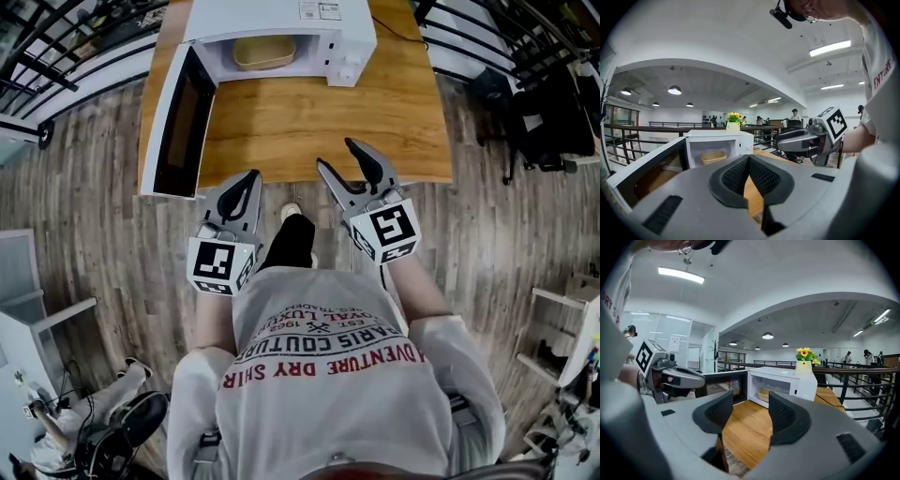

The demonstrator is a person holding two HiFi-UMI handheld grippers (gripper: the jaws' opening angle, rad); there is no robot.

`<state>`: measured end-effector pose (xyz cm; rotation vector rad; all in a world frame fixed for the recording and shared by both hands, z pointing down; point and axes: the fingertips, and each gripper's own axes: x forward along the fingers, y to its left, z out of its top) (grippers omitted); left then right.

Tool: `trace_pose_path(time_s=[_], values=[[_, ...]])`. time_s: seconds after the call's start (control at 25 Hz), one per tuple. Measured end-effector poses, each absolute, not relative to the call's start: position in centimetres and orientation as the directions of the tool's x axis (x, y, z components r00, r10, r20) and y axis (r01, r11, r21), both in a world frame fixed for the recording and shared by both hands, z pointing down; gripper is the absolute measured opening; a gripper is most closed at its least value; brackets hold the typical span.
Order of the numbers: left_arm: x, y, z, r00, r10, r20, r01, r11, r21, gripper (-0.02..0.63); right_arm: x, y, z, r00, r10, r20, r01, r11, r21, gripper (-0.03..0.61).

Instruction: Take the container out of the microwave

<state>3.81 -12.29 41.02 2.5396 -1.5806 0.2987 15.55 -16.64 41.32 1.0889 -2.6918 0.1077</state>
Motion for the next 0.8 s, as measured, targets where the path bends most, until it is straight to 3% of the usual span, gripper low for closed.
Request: trace_pose_path(time_s=[0.8], values=[[-4.5,-28.3,39.8,0.371,-0.913,0.169,-0.927,-0.375,0.006,0.014,2.7,-35.8,49.7,-0.675,-0.416,0.609,-0.392,0.902,0.181,0.236]])
